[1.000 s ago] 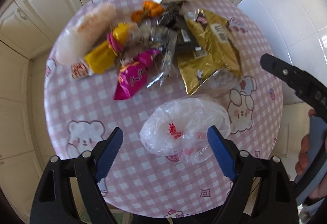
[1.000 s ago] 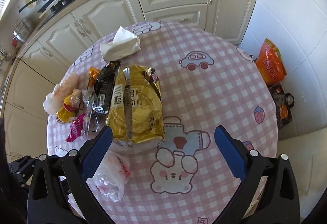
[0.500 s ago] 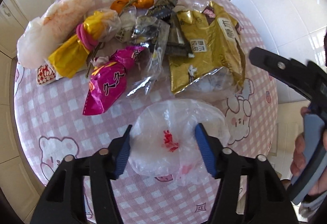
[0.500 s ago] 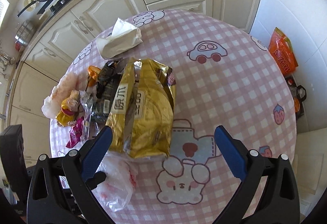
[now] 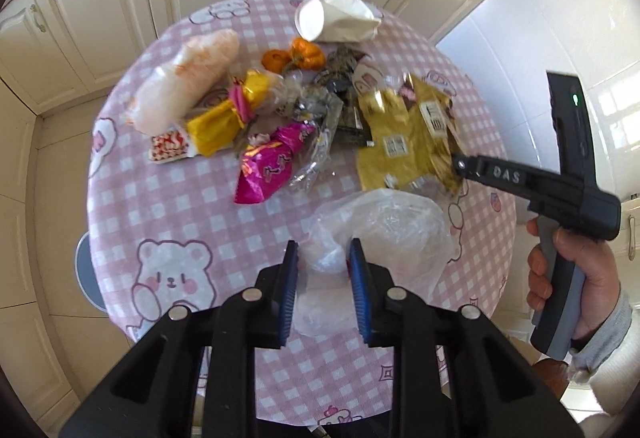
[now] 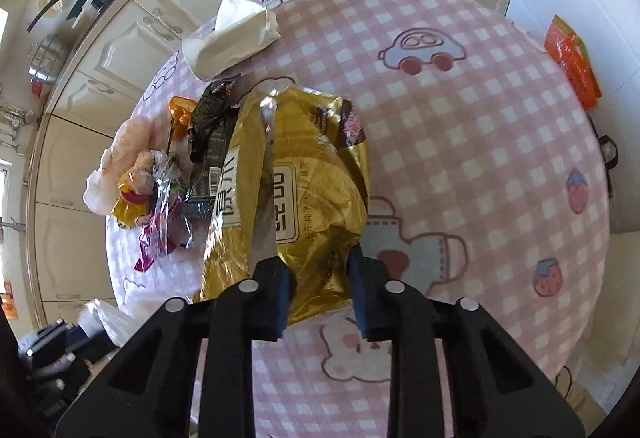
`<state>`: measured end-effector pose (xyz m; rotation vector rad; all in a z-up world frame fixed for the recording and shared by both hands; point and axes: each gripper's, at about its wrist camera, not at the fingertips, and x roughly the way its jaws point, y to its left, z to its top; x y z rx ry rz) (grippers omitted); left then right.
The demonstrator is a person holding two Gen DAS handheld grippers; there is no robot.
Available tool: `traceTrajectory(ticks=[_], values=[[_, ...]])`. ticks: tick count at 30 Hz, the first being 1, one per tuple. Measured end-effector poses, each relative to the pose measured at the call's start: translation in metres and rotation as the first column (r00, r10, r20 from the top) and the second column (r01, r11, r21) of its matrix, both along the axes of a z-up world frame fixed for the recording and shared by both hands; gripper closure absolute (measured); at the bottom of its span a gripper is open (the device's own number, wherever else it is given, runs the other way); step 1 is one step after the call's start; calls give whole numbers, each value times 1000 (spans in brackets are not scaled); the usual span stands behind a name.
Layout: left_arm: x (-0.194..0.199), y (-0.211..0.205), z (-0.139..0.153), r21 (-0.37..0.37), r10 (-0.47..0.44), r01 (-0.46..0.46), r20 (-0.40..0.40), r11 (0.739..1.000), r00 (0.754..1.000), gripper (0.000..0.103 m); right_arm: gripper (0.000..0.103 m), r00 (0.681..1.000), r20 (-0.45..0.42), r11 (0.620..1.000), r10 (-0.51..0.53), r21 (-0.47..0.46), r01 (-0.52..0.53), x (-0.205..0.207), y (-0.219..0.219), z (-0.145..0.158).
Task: Collect trash
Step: 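Carry both bags over the blue bin and open the right tool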
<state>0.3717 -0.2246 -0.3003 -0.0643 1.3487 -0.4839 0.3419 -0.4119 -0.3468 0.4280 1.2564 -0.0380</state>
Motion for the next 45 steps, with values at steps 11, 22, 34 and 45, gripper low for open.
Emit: traceTrajectory(ticks=[11, 22, 34, 45], values=[[-4, 73, 54, -130, 144, -127, 125, 983, 982, 79, 91, 976, 186, 987, 111, -135, -87, -28, 43, 98], [-37, 267, 44, -71, 408, -402, 133, 913, 903, 79, 91, 902, 189, 921, 388, -106, -374, 8, 256, 87], [-54, 491, -96, 131, 650, -647, 24, 751, 759, 79, 91, 853, -78, 851, 516, -70, -521, 67, 493, -112], [-46, 562, -203, 189, 717, -695, -89, 693, 691, 79, 75, 808, -229, 816, 543, -85, -572, 101, 576, -242]])
